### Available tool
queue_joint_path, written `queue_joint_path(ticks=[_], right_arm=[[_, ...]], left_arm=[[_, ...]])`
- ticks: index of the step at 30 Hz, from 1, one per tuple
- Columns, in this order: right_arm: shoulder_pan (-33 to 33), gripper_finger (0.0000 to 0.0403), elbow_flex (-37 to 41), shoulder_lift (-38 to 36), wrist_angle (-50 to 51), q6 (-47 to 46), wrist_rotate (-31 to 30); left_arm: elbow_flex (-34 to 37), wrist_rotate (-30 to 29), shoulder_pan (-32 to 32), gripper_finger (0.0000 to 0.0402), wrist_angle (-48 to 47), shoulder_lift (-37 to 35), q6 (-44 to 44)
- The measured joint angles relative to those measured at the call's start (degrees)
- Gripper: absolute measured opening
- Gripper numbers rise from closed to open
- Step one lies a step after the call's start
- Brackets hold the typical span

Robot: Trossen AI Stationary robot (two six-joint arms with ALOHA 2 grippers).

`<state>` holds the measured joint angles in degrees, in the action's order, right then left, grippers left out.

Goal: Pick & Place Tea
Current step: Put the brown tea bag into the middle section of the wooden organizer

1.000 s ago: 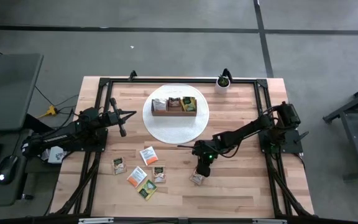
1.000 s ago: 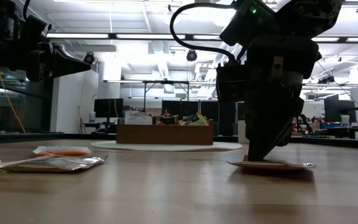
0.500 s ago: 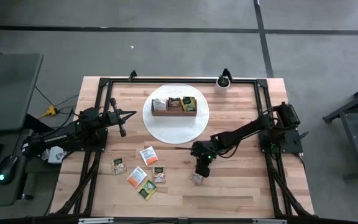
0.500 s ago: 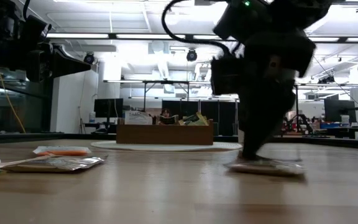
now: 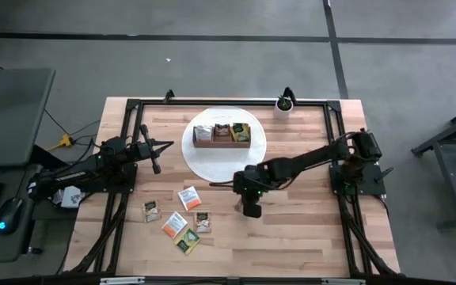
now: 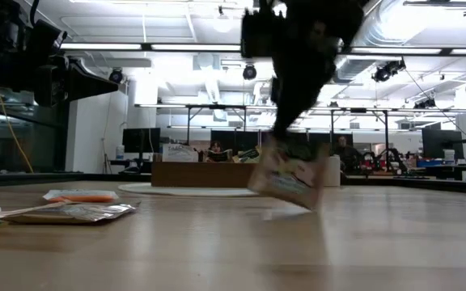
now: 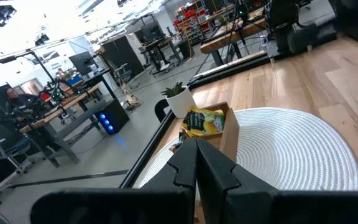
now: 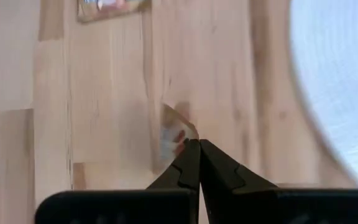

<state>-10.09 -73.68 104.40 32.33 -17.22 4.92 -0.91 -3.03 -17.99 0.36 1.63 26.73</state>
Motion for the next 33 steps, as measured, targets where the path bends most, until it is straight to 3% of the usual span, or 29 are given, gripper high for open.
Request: queue_joint_path(ticks=[7,16,33], right_arm=[[2.8,0.0000,-12.3,-0.1,12.8,7.8,-6.4],[7.6,0.0000,-22.7,0.8,21.7,16.6,-11.0],[17.2,0.0000,-47.3,16.3,29.5,33.2,-13.9]], left_arm=[[0.0,0.0,0.0,0.0001,0.0,0.0,0.0],[0.0,0.0,0.0,0.0001,0.0,0.0,0.0],[0.0,0.0,0.0,0.0001,0.0,0.0,0.0]])
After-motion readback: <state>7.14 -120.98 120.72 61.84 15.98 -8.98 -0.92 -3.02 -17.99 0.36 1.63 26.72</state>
